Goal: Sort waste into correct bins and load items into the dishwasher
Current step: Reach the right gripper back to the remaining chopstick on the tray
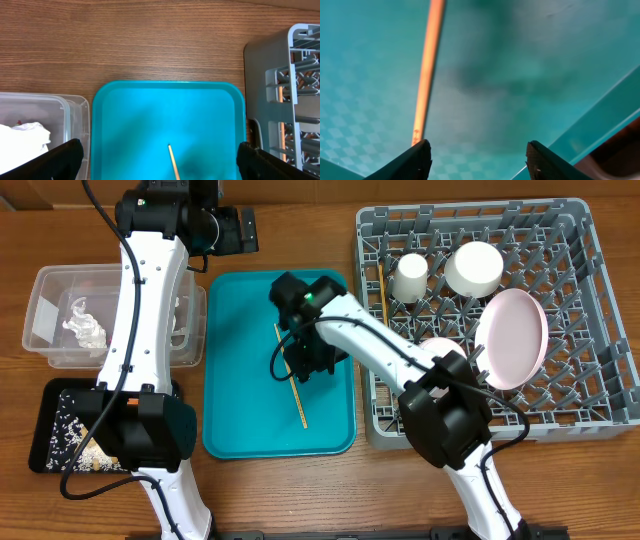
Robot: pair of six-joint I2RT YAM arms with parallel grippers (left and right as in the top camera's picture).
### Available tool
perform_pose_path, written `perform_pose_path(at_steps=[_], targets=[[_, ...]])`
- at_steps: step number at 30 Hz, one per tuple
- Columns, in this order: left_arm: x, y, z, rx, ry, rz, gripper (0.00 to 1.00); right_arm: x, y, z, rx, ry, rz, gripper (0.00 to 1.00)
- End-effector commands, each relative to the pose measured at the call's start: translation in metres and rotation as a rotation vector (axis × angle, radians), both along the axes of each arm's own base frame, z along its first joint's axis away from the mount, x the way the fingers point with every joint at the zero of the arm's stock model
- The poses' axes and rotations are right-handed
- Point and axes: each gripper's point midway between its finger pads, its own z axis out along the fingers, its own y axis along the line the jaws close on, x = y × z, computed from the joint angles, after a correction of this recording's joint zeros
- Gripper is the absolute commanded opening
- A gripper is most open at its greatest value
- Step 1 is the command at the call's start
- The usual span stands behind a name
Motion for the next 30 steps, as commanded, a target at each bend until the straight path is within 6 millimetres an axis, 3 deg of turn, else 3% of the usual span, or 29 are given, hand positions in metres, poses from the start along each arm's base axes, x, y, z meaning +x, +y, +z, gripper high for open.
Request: perform_pose_path(at_steps=[1,6,17,30], targets=[[-0.002,-0.002,0.003,0.001,-0.004,0.003,1.0,-0.004,0.007,-0.002,-0.054,-0.06,0.048,0.65],[-0.002,-0.002,0.003,0.001,-0.004,0.003,1.0,-0.002,0.027,-0.001,-0.028,-0.125,0.079,0.64],[-0.002,-0.002,0.003,0.001,-0.004,0.003,1.0,0.017,0.039,0.001,-0.001,-0.224,0.075,0.53],[-0.002,-0.002,0.003,0.001,-0.004,0.003,1.0,0.006,0.049,-0.021,0.013,-0.228,0.158,0.54]])
